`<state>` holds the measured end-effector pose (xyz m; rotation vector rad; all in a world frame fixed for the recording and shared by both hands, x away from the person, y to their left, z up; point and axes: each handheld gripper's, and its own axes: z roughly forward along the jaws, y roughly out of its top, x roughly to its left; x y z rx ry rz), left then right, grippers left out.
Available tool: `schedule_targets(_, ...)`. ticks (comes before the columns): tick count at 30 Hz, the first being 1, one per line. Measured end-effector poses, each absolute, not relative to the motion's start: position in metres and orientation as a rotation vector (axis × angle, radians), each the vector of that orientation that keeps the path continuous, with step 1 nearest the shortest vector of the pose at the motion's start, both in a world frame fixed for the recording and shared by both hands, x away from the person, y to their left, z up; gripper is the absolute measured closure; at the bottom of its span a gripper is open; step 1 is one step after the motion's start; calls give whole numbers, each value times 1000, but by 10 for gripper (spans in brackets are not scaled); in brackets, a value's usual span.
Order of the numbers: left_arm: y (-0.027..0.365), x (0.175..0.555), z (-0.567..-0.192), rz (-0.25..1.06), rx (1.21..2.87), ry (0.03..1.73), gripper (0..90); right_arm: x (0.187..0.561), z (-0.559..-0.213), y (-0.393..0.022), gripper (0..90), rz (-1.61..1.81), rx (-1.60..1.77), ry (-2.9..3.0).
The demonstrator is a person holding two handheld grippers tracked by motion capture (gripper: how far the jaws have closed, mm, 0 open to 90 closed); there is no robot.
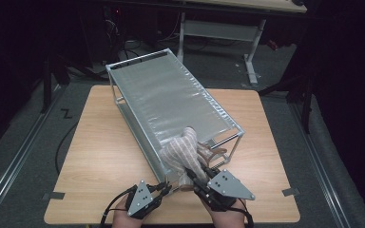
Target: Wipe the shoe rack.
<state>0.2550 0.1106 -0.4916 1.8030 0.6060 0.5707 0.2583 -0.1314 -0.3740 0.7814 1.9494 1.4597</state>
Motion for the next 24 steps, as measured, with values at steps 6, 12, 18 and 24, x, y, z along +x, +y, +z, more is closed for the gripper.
schedule_targets(6,111,255,-492,567,1803,607,798,273,-373,-154,683,1423,871,1903)
schedule_targets(12,111,255,-491,563,1804,607,799,288,-374,-182,683,1370,978,1824)
schedule_targets(18,111,256,-491,560,1803,608,799,302,-378,-209,683,1306,1069,1758)
schedule_targets(24,111,255,-491,561,1803,609,799,309,-378,-229,683,1281,1137,1695)
